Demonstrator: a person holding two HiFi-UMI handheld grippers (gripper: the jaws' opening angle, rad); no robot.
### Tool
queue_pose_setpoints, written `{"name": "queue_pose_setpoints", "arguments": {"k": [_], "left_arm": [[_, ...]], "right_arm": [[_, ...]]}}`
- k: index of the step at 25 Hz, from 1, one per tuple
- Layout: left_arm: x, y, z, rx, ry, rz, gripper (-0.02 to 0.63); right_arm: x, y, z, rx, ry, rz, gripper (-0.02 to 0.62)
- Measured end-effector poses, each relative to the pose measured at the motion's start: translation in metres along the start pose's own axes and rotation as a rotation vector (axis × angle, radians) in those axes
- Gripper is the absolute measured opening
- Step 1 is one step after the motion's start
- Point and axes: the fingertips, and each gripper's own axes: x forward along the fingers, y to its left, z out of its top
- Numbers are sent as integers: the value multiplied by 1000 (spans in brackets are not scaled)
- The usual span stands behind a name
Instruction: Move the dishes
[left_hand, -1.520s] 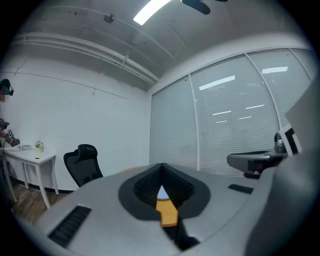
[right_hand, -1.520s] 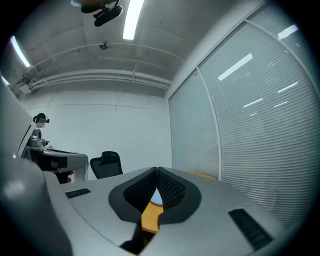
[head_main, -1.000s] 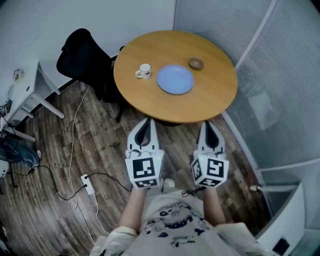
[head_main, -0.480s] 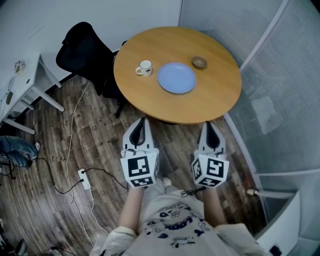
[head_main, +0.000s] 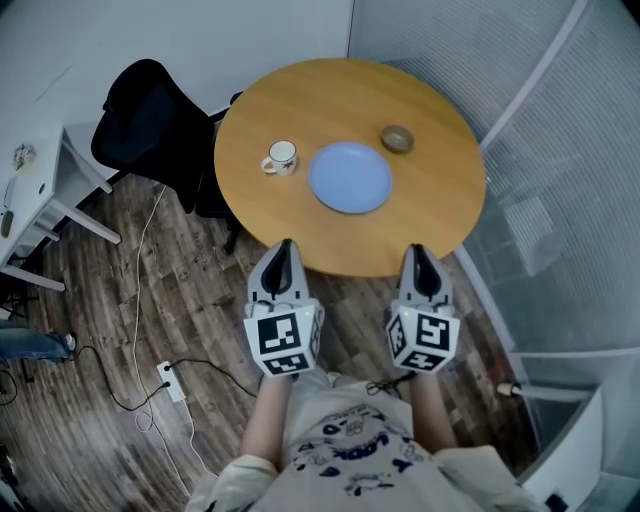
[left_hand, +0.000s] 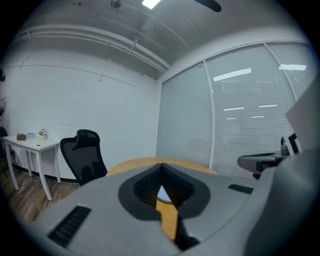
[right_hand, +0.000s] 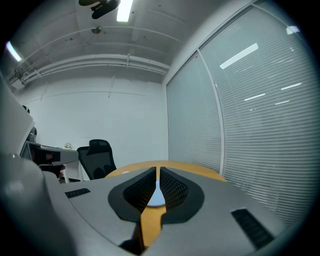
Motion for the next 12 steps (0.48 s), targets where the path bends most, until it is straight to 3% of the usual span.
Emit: {"name": "queue_pose_setpoints", "arguments": {"k": [12], "left_arm": [[131, 43, 2, -56, 100, -75, 2]], "right_arm": [[123, 1, 7, 49, 65, -91, 9]]}}
